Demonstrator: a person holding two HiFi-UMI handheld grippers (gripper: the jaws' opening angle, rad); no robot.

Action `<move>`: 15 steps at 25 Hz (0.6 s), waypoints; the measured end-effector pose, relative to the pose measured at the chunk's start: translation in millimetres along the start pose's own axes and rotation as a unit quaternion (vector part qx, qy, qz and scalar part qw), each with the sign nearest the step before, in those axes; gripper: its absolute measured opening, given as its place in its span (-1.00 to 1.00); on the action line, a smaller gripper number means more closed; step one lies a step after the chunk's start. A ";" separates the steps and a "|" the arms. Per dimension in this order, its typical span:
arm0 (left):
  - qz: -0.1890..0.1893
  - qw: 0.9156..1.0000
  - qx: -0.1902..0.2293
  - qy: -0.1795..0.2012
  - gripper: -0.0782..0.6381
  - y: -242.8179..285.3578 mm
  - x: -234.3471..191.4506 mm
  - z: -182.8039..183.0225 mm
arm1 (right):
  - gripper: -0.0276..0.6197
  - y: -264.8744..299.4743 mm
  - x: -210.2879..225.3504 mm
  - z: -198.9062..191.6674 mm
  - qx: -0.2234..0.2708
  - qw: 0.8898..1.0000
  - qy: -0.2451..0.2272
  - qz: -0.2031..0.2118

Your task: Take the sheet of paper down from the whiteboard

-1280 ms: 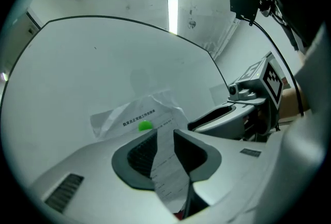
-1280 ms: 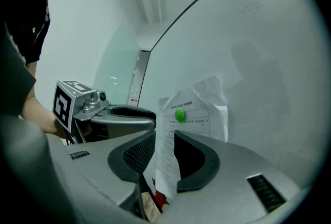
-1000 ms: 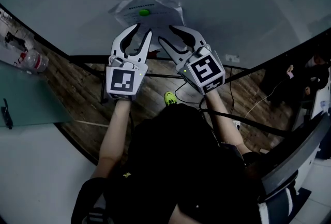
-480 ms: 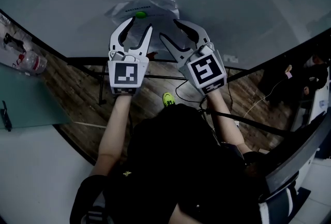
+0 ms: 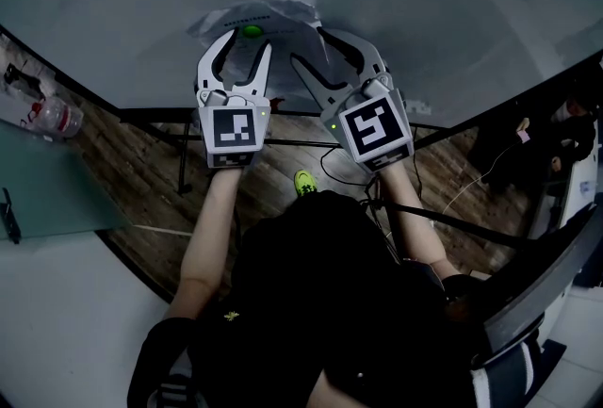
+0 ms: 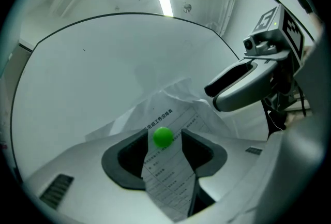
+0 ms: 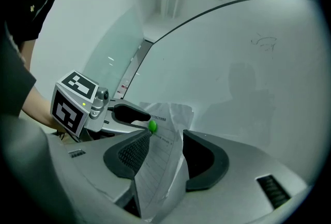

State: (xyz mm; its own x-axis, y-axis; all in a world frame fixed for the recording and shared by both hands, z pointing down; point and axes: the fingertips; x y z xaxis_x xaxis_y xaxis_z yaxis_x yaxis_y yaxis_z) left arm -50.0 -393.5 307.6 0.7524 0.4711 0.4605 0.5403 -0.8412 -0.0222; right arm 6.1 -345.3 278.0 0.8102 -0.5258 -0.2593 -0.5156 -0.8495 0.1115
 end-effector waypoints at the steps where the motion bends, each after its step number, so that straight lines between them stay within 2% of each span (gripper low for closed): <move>1: 0.002 1.000 -0.004 0.004 -0.21 0.7 -1.5 0.3 | -0.31 0.5 1.4 2.0 0.000 1.000 -0.006 -0.004; 6: 0.009 1.000 -0.008 -0.007 -0.21 2.6 -3.8 -2.3 | -0.31 2.9 6.2 12.6 0.001 0.999 -0.038 -0.017; 15: 0.021 1.000 -0.012 0.014 -0.21 8.3 0.5 -11.5 | -0.31 7.3 8.0 11.7 -0.006 0.998 -0.054 -0.023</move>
State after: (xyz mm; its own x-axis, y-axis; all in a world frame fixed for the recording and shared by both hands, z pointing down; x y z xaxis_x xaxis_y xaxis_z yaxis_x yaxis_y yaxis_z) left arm -49.4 -403.3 317.9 0.7630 0.4277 0.4847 0.4992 -0.8662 -0.0215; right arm 5.6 -355.2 265.6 0.7972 -0.4795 -0.3668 -0.4749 -0.8732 0.1094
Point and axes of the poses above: the fingertips, and each gripper's own axes: y forward along the fingers, x to its right, z out of its top, and after that the axes turned 9 degrees about y, right-handed
